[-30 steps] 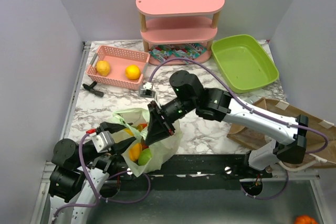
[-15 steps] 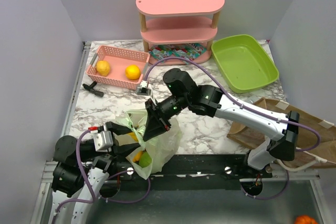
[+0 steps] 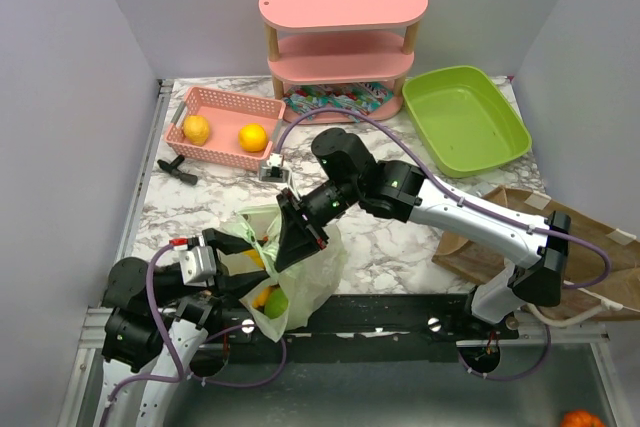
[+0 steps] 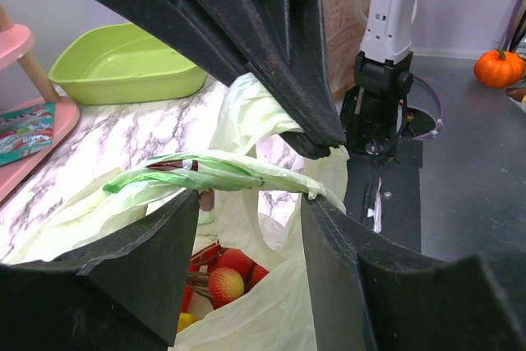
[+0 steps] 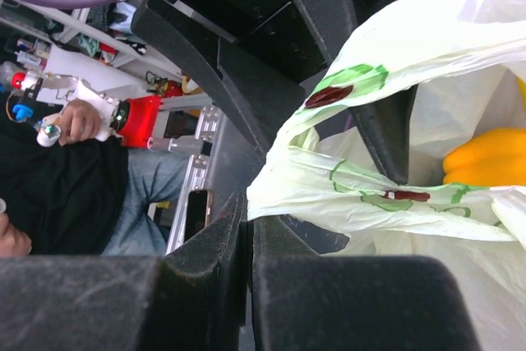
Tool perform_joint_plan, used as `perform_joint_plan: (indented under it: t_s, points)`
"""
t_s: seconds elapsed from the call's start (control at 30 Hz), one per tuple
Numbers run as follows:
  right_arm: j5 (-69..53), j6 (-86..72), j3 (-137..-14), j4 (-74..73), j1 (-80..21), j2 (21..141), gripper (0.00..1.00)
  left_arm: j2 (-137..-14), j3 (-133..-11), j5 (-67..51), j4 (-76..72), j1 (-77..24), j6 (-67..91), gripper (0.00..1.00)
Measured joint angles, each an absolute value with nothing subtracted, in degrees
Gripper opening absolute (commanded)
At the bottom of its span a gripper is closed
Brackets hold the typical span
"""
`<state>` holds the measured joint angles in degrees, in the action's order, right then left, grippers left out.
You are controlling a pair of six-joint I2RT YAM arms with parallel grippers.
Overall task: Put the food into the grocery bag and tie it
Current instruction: Tie the grocery bag at the center of the board.
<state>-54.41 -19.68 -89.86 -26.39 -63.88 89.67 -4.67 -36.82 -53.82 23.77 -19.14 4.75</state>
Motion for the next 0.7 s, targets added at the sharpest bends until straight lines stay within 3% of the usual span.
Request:
perform_joint_plan:
  t_s: [0.27, 0.57, 0.7]
  points:
    - [-57.8, -21.41, -88.58, -23.7, -63.75, 89.54, 0.07, -4.62, -36.47, -52.69, 21.67, -19.14, 5.34, 0.6]
    - [-60.07, -23.07, -87.96, -20.73, -63.75, 89.54, 0.07, -4.64, -34.06, -51.81, 18.83, -19.14, 5.87, 0.52]
    - [-60.82, -23.94, -87.42, -19.53, -63.75, 89.54, 0.07, -4.64, -33.56, -51.55, 18.04, -19.14, 5.87, 0.65]
